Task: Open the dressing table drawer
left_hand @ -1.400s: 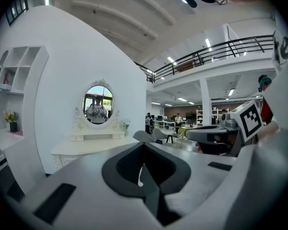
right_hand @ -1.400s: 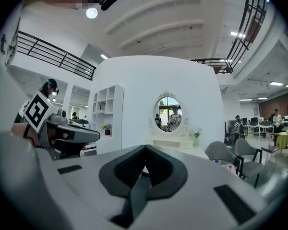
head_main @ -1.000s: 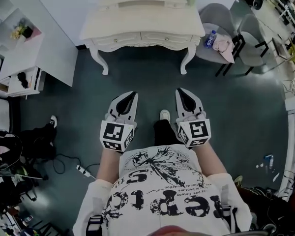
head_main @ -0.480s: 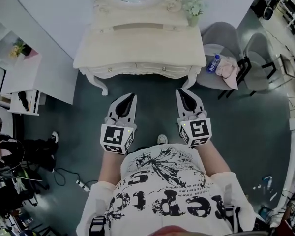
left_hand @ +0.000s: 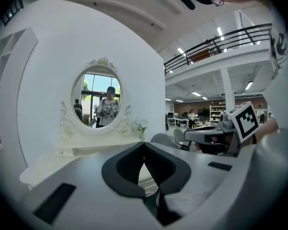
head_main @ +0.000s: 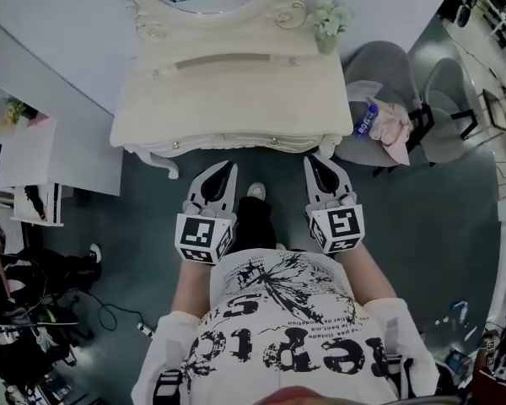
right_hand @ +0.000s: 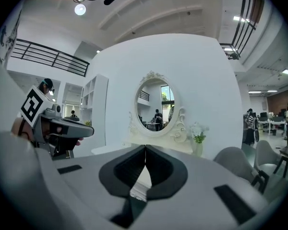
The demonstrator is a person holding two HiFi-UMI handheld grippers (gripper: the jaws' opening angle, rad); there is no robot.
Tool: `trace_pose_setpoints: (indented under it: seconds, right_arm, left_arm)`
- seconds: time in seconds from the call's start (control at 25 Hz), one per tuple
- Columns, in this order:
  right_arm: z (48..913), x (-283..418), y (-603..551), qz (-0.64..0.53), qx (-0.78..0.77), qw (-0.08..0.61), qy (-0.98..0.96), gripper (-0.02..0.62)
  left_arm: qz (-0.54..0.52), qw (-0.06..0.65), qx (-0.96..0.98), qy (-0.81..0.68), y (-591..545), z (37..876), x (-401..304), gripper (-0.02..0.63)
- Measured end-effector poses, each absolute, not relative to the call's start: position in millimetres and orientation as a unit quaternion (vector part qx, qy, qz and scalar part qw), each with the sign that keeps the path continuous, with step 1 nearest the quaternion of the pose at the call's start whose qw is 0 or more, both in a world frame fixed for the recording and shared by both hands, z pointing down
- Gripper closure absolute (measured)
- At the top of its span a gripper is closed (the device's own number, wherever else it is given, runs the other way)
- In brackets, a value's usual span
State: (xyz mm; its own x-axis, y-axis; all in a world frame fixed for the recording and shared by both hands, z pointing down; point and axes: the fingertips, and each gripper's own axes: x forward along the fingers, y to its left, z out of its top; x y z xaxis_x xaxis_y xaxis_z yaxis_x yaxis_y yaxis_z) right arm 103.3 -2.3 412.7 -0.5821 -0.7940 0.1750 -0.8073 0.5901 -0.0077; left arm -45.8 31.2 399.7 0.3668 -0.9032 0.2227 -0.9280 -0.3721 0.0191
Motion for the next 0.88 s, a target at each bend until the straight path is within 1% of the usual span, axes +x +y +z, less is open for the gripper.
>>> trace_pose_setpoints:
  seconds: [0.44,0.56,0.64,0.72,0.88]
  right_arm:
    - [416,68,-171,0.051,0.500,0.083,-0.860,0.577]
    - [423,58,-216,0.056,0.515,0.093,-0.850,0.578]
    - [429,47,-239,0.050,0.516,0.113,-0.848,0.577]
    - [431,37,-256,0.046,0.513,0.131,-0.847,0.577]
    - [437,30,-283,0.078,0.514,0.138,-0.843,0.577]
  left_arm:
    - [0.077,0.057,0.867,-0.490,-160,398,-72,0.588]
    - [0.079,0.066,0.873,-0.477,-209,405,-82,0.588]
    - [0.083,0.071,0.876,-0.470,-235,410,-88,0.588]
    - [0.084,0.079,0.878,-0.464,-253,411,-95,0.588]
    - [0.087,0.106,0.878,-0.459,-275,413,-104,0.588]
